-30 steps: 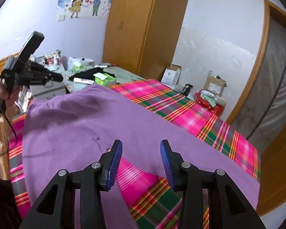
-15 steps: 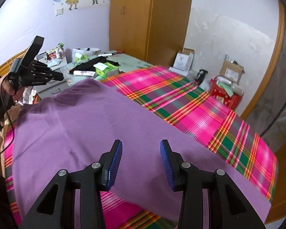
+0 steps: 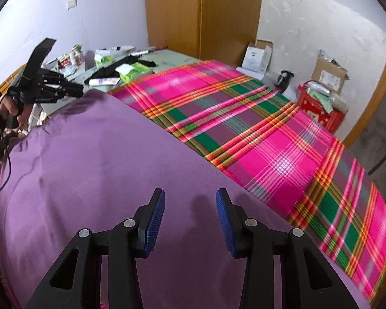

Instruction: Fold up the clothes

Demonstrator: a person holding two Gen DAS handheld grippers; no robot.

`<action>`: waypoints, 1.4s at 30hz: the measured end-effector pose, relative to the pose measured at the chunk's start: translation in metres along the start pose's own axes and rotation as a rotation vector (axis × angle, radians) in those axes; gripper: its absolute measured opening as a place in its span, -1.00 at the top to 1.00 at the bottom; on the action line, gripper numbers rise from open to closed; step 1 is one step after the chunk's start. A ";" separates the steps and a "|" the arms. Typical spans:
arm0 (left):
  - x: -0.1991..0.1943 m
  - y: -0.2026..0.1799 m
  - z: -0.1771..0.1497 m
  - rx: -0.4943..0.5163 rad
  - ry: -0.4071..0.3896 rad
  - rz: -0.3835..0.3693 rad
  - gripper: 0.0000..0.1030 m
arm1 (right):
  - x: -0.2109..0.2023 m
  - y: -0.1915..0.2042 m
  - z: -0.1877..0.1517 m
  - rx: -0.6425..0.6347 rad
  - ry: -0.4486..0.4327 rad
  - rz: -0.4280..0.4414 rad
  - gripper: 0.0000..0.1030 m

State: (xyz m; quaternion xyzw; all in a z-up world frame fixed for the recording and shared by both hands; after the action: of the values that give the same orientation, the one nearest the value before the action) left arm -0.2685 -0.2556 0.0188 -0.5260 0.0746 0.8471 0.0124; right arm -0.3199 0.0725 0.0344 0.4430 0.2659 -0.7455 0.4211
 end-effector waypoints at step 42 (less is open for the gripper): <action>-0.038 -0.026 0.005 0.131 -0.070 0.143 0.97 | -0.041 0.004 0.001 -0.089 -0.052 -0.069 0.93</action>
State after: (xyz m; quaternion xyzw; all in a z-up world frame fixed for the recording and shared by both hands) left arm -0.2530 -0.2266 0.0516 -0.4874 0.1668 0.8570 -0.0109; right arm -0.3062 0.0856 0.0705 0.3948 0.3027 -0.7584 0.4212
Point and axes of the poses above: each gripper's, at about its wrist camera, not at the fingertips, and x roughly the way its jaws point, y to its left, z to its top, the point moved 2 cm from there along x, roughly the way its jaws point, and after that the axes turned 9 degrees about y, right-handed, at the moved point
